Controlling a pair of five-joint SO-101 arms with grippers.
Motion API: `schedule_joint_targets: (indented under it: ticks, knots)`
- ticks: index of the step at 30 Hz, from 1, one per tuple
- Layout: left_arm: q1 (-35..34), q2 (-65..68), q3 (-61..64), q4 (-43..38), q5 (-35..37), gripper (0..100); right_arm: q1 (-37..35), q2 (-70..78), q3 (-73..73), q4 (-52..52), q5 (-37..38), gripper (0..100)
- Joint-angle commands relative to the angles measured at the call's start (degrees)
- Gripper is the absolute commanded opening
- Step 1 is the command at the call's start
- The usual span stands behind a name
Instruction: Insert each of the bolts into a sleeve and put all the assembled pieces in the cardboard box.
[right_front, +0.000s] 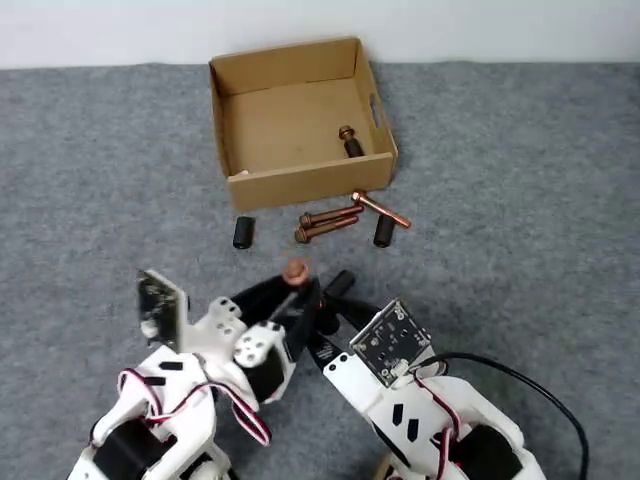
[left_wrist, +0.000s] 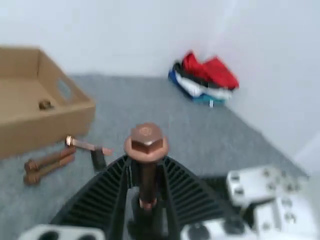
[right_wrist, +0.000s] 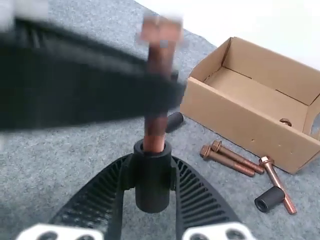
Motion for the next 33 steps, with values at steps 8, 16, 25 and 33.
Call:
schedule_joint_targets:
  ticks: [8,16,25,33]
  knots:
    - [1.3,-0.4,1.4,7.6,-7.9,9,0.0,-0.4,-0.4,-1.5,0.6,0.8]
    - [0.7,-0.4,-1.1,12.7,-9.8,23,0.2,-0.4,-0.3,-1.2,0.5,0.8]
    - [-11.1,-0.6,-8.0,12.5,-14.2,21,0.5,-0.8,1.8,-1.0,0.3,0.8]
    - [-28.2,-0.9,-3.4,9.0,-19.8,1,13.8,-0.3,2.6,-1.0,-10.1,0.8]
